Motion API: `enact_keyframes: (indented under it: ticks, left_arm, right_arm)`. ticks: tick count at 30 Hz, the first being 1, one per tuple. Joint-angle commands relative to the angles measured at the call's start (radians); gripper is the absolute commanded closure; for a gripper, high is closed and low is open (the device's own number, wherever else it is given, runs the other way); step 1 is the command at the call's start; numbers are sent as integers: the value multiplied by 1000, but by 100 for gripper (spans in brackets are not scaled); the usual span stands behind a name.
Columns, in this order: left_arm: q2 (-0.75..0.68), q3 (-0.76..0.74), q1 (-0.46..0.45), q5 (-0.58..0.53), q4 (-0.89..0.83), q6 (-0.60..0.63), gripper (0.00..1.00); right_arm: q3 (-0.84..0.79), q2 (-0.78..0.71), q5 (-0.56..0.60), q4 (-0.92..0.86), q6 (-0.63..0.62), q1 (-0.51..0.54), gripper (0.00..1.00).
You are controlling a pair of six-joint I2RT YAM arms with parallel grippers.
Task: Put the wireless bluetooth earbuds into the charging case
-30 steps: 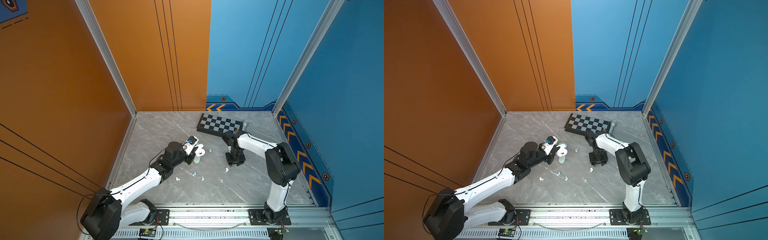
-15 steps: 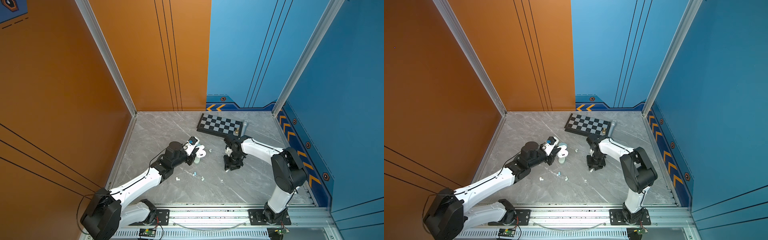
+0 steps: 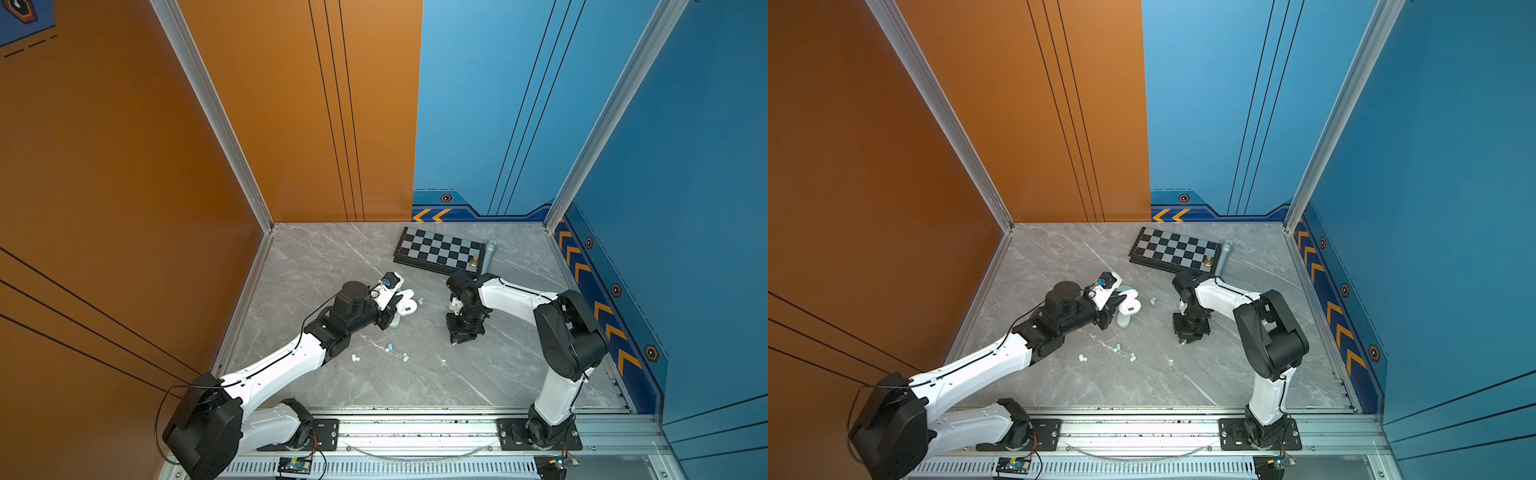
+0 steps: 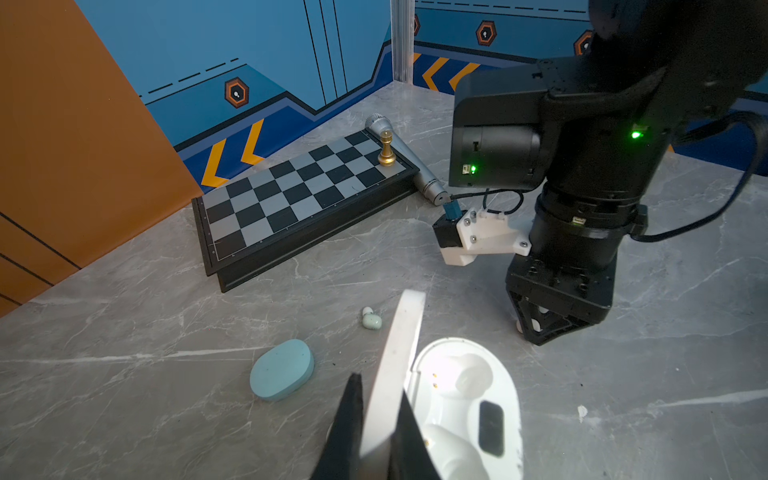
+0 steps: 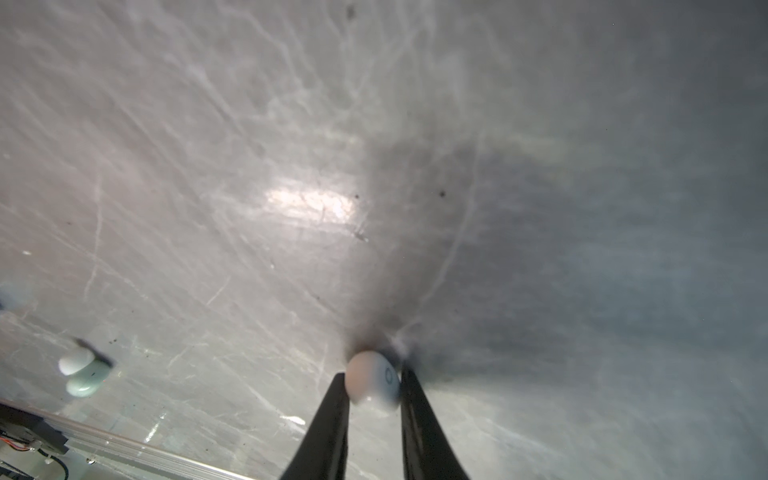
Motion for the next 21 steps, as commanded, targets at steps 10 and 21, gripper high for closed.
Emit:
enact_keyframes:
  ticks: [10, 21]
  left_arm:
    - [15, 37, -19, -1, -9, -6, 100]
    - [21, 36, -20, 0, -9, -4, 100]
  right_arm:
    - [23, 47, 35, 5, 5, -7, 71]
    - [38, 64, 50, 2, 14, -5, 72]
